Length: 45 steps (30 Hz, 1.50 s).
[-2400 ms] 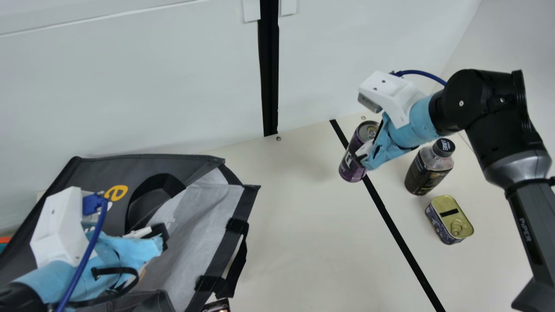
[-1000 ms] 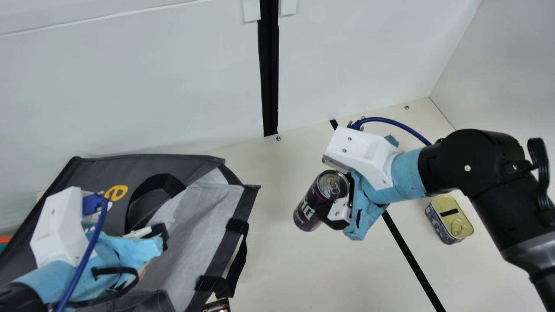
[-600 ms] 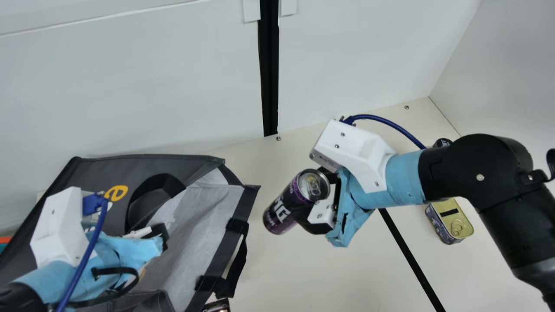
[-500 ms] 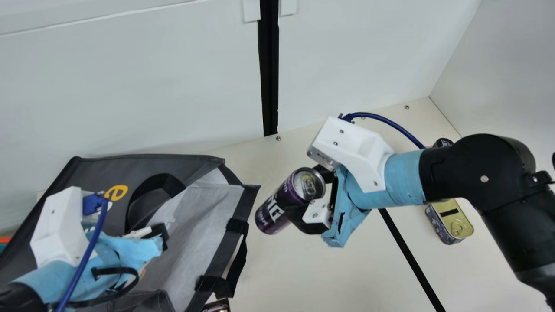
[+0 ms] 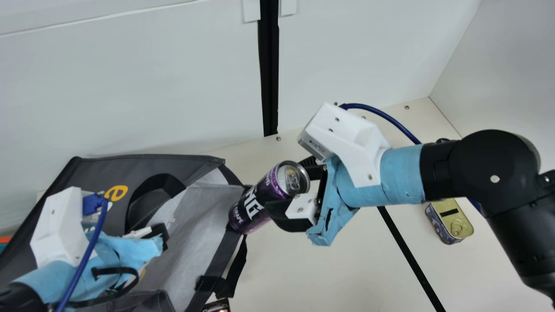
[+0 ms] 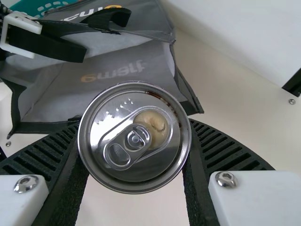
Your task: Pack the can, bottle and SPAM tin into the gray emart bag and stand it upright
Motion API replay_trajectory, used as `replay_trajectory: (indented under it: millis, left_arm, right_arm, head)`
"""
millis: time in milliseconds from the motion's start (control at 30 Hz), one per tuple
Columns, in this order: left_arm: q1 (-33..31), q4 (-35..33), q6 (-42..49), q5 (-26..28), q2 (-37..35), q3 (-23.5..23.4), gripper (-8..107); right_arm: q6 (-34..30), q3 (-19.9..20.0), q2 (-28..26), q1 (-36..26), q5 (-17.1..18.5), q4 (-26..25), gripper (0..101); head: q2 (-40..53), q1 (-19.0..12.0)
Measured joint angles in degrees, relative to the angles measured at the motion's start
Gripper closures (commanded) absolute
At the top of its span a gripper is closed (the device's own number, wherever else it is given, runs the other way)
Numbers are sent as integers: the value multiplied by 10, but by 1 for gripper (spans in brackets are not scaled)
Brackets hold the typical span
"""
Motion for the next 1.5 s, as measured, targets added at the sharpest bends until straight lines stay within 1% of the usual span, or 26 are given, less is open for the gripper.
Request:
replay_trajectory:
  millis: [267,467,933,1133,1233,1500]
  left_arm:
    - [0,0,0,0,0,0,107]
    - [0,0,0,0,0,0,107]
    - [0,0,0,0,0,0,107]
    - [0,0,0,0,0,0,107]
    - [0,0,0,0,0,0,107]
    - [0,0,0,0,0,0,107]
  right_arm:
    - [0,-7,12,6,0,5,101]
    - [-12,-13,21,7,0,12,101]
    - [-31,-38,60,29,-1,12,101]
    - [-29,-33,78,56,-23,10,101]
    - [-26,-29,86,70,-44,8,101]
    - [-19,-17,106,108,-87,2,101]
  head:
    - [0,0]
    - [0,0]
    - [1,0]
    - [0,0]
    - [0,0]
    - [0,0]
